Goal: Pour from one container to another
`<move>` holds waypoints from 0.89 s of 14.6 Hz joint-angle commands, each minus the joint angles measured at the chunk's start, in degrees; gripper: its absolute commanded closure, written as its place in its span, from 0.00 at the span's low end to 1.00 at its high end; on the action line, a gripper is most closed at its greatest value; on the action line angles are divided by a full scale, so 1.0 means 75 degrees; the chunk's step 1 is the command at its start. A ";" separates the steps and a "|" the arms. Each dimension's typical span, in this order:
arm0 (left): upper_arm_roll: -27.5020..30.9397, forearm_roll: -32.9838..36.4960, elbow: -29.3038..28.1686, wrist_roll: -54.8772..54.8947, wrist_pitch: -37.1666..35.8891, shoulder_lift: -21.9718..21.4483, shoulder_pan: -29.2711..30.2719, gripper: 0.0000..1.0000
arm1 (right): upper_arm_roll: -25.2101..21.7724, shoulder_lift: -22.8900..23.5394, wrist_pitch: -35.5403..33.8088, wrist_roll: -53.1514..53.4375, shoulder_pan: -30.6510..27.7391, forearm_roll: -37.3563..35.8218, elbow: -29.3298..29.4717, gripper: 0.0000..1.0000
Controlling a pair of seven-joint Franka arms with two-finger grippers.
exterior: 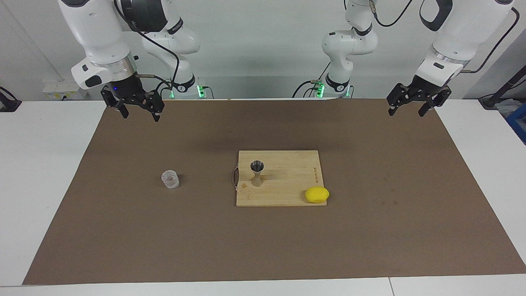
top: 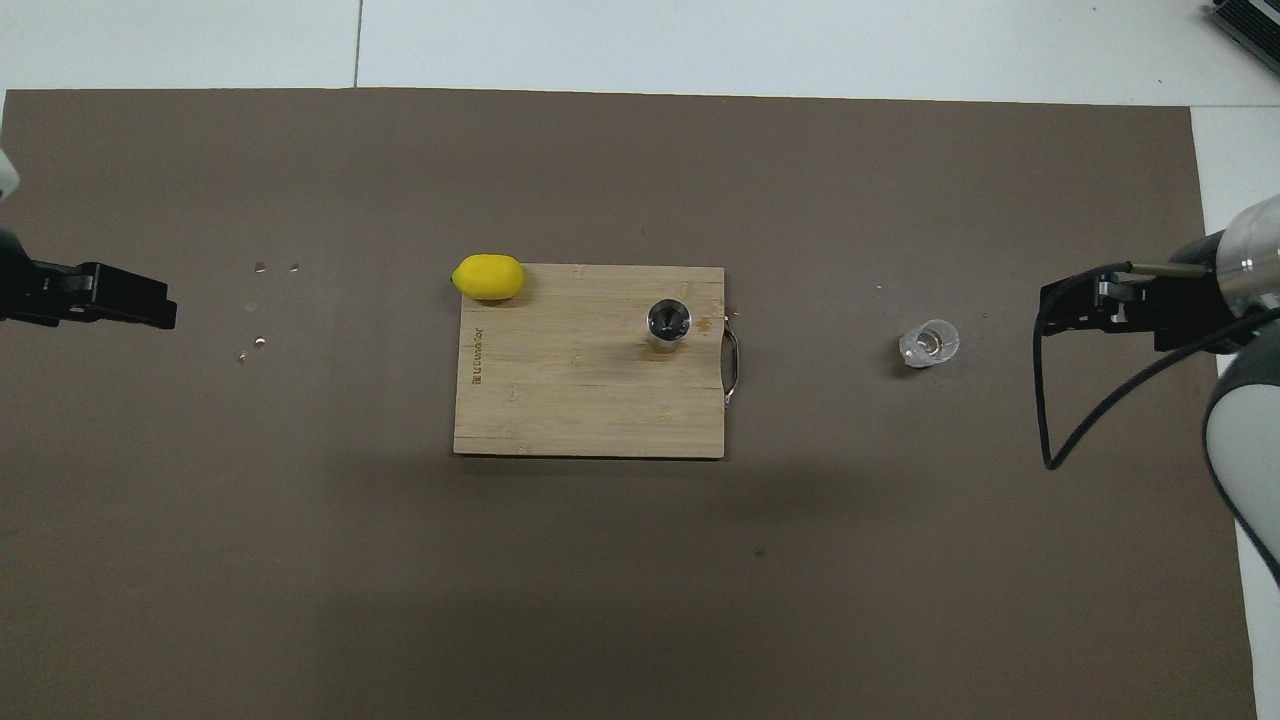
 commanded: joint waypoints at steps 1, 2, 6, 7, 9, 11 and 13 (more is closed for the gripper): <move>-0.0004 -0.0039 -0.0135 0.0035 0.0091 -0.0076 0.0030 0.00 | 0.0069 0.0135 -0.0637 -0.0217 -0.0054 -0.0115 0.0261 0.00; -0.0004 -0.0039 -0.0135 0.0035 0.0103 -0.0076 0.0029 0.00 | 0.0080 0.0007 -0.0813 -0.0205 -0.0054 -0.0092 0.0226 0.00; -0.0004 -0.0039 -0.0135 0.0035 0.0103 -0.0076 0.0029 0.00 | 0.0081 -0.0240 -0.0781 -0.0228 -0.0054 -0.0044 -0.0219 0.00; -0.0004 -0.0039 -0.0135 0.0035 0.0103 -0.0076 0.0041 0.00 | 0.0081 -0.0240 -0.0745 -0.0240 -0.0065 -0.0044 -0.0243 0.00; -0.0004 -0.0039 -0.0135 0.0035 0.0103 -0.0076 0.0041 0.00 | 0.0081 -0.0252 -0.0722 -0.0229 -0.0065 -0.0044 -0.0243 0.00; -0.0004 -0.0039 -0.0135 0.0035 0.0103 -0.0076 0.0030 0.00 | 0.0081 -0.0252 -0.0605 -0.0228 -0.0065 -0.0044 -0.0254 0.00; -0.0004 -0.0039 -0.0135 0.0035 0.0103 -0.0076 0.0030 0.00 | 0.0081 -0.0241 -0.0488 -0.0240 -0.0065 -0.0044 -0.0278 0.00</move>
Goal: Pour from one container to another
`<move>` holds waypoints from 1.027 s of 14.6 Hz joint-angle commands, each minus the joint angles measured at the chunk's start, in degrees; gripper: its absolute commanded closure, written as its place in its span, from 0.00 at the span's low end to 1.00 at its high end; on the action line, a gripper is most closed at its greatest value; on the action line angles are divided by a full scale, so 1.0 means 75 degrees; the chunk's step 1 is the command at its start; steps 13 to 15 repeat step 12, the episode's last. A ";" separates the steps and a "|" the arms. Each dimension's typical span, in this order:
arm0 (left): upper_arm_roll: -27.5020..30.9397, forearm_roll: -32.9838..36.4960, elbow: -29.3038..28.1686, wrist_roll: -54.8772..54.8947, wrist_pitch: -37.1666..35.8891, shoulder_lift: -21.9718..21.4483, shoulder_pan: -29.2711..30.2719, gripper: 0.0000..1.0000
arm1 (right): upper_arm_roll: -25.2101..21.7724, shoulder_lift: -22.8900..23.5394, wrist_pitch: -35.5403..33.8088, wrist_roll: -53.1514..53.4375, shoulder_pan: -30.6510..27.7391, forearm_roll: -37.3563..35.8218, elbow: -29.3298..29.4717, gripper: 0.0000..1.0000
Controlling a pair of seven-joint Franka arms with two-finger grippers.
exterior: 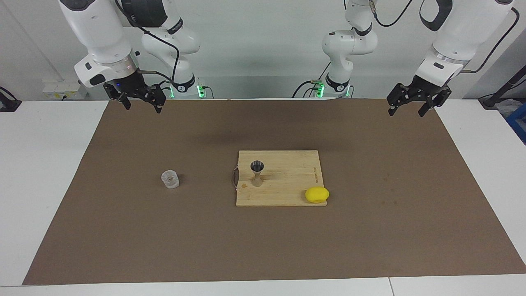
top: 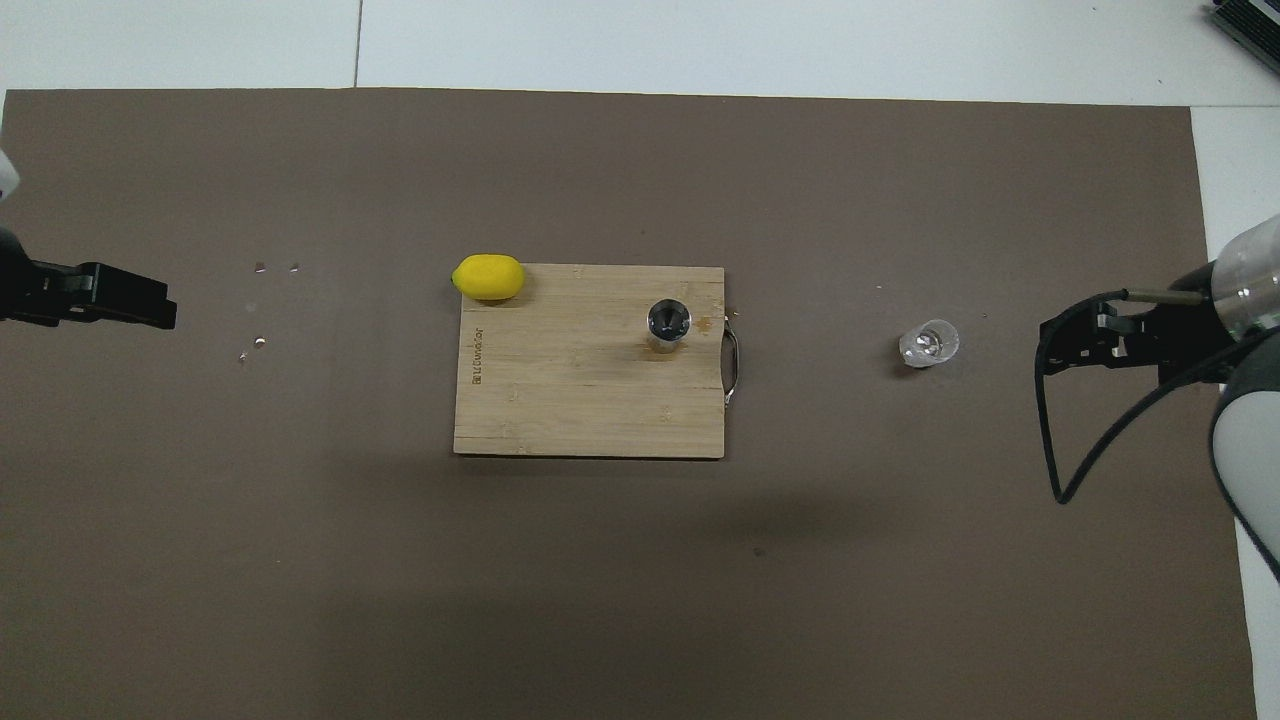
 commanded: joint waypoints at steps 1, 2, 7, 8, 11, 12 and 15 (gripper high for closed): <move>-0.0004 -0.0039 -0.0135 0.0035 0.0103 -0.0076 0.0041 0.00 | 0.0049 -0.0196 0.0317 -0.0239 -0.0055 -0.0045 -0.0269 0.00; -0.0004 -0.0039 -0.0135 0.0035 0.0103 -0.0076 0.0041 0.00 | 0.0049 -0.0196 0.0329 -0.0239 -0.0055 -0.0045 -0.0269 0.00; -0.0004 -0.0039 -0.0135 0.0035 0.0103 -0.0076 0.0029 0.00 | 0.0049 -0.0184 0.0435 -0.0344 -0.0067 0.0014 -0.0269 0.00; -0.0004 -0.0039 -0.0135 0.0035 0.0103 -0.0076 0.0029 0.00 | 0.0049 -0.0196 0.0435 -0.0344 -0.0067 0.0049 -0.0269 0.00; -0.0004 -0.0039 -0.0135 0.0035 0.0103 -0.0076 0.0041 0.00 | 0.0049 -0.0184 0.0447 -0.0367 -0.0067 0.0049 -0.0269 0.00; -0.0004 -0.0039 -0.0135 0.0035 0.0103 -0.0076 0.0041 0.00 | 0.0049 -0.0184 0.0470 -0.0368 -0.0067 0.0049 -0.0269 0.00; -0.0004 -0.0039 -0.0135 0.0035 0.0103 -0.0076 0.0041 0.00 | 0.0049 -0.0184 0.0470 -0.0368 -0.0067 0.0049 -0.0269 0.00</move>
